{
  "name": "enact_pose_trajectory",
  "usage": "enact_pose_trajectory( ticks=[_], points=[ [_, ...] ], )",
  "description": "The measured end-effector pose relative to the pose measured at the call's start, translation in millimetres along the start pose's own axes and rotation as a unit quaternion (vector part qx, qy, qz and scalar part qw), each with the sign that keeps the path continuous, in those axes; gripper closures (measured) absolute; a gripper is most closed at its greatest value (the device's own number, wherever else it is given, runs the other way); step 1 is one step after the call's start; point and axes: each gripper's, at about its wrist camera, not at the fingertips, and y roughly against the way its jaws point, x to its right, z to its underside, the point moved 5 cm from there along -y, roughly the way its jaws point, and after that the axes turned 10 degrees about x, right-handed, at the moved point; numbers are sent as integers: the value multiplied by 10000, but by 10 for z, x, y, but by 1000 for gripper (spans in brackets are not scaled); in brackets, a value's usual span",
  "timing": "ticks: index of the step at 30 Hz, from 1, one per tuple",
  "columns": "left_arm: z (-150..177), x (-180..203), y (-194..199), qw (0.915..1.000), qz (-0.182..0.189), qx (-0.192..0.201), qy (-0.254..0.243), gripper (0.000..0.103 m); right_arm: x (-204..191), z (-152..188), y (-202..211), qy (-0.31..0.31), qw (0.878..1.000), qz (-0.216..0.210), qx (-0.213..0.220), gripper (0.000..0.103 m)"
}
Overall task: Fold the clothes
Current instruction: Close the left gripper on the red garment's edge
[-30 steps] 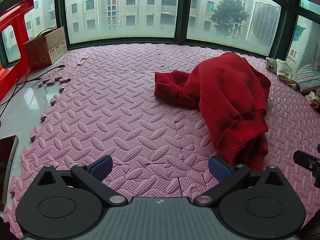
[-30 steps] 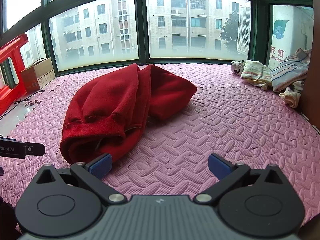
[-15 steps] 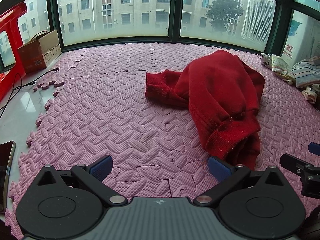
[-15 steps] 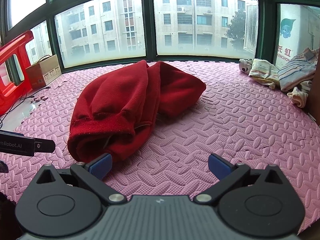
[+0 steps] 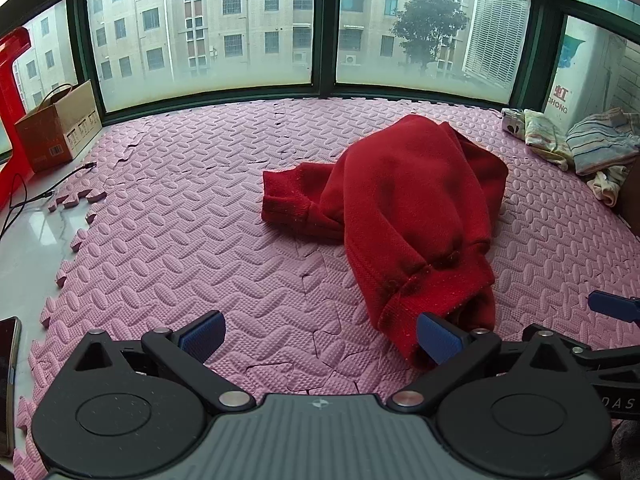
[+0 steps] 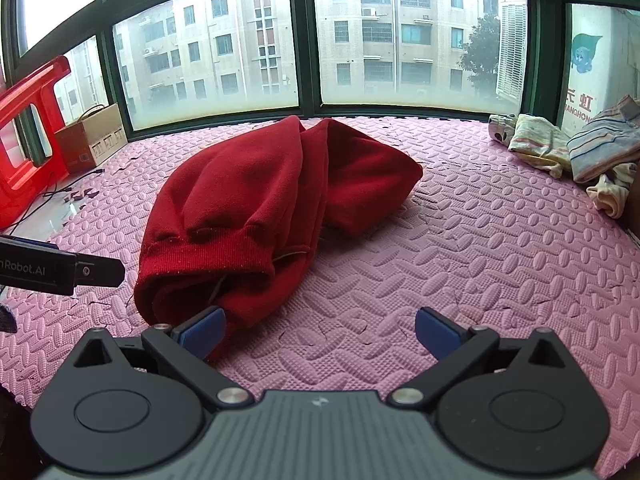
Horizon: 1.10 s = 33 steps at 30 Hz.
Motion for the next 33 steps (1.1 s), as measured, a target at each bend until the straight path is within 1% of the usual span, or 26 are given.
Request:
enact_pose_trajectory(
  ticks=[1,8,11,13,15,18,23,26,28,29,30,31,32,33],
  points=[
    [-28,30,-3,10000,43,20,-42,0,1,2,-10,5,10000,-4,-20,4],
    [-217,308,-65,9985,439,112,-318,1,15,7,-98,-48,9998,-111,-179,8],
    [-281,457,-126,9970,606,112,-460,5,29,21,-133,-48,9996,-138,-232,9],
    [-324,556,-166,9958,718,112,-554,13,42,27,-148,-75,9994,-177,-270,11],
    [-353,641,-215,9947,808,85,-629,16,53,29,-160,-89,9993,-204,-301,11],
    [-370,779,-307,9925,950,-10,-765,25,68,31,-175,-100,9991,-230,-337,13],
    [-387,1009,-440,9882,1157,-98,-998,30,110,32,-193,-150,9988,-265,-380,14],
    [-390,1097,-530,9871,1171,-159,-1079,32,138,29,-199,-195,9986,-281,-395,14],
    [-385,1121,-589,9868,1153,-202,-1116,40,150,29,-204,-209,9985,-297,-411,15],
    [-383,1128,-621,9867,1131,-221,-1145,42,154,29,-207,-213,9984,-306,-420,15],
    [-378,1127,-646,9865,1106,-229,-1182,47,157,30,-210,-219,9983,-314,-430,16],
    [-372,1125,-672,9864,1084,-239,-1214,55,159,33,-216,-228,9982,-324,-443,16],
    [-367,1113,-694,9864,1083,-254,-1211,58,161,37,-221,-236,9981,-334,-456,17],
    [-366,1100,-708,9862,1109,-263,-1197,62,163,41,-226,-245,9980,-343,-469,18]
  ],
)
